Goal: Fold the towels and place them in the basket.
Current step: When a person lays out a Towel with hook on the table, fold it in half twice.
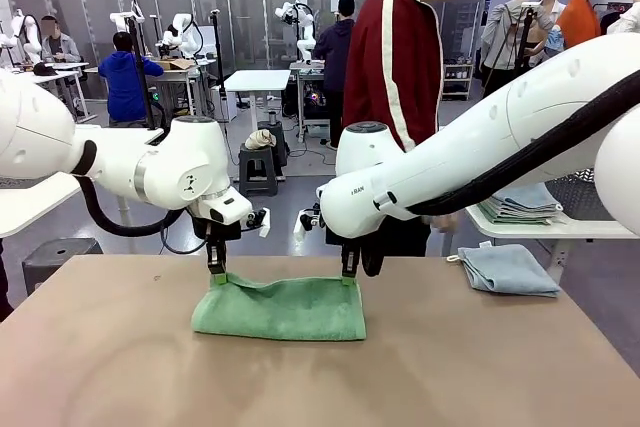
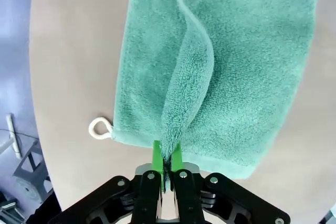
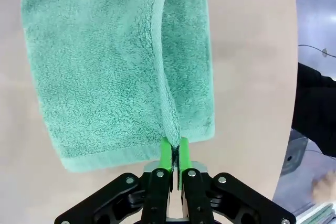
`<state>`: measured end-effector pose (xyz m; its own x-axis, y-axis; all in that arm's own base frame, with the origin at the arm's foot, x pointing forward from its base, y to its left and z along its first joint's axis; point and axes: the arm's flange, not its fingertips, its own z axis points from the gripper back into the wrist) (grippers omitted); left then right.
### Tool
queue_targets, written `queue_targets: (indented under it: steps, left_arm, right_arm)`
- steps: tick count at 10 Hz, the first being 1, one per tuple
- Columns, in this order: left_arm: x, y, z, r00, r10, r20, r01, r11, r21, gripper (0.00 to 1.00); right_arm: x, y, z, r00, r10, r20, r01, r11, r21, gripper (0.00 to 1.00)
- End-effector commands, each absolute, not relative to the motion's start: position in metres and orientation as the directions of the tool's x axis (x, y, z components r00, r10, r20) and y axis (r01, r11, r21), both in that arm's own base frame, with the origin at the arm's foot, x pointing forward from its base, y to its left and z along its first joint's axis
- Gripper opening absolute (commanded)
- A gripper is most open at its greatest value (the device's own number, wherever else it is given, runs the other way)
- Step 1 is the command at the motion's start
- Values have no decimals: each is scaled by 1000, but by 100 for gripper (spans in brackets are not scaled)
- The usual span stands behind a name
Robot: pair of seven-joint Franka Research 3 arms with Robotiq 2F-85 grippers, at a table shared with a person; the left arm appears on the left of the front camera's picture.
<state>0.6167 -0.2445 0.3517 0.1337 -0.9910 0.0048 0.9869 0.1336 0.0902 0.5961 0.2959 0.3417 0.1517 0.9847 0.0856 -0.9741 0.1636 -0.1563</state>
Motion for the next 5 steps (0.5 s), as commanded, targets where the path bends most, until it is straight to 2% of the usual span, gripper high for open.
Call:
queue_targets:
  steps: [1,5]
  left_arm:
    - [630,-253,350,184,-982,-35,974,177,142,7]
    - [642,-254,338,218,-973,-71,970,208,127,7]
  right_arm:
    - [604,293,336,188,979,79,-961,200,-189,6]
    - [612,287,330,224,973,53,-955,230,-189,6]
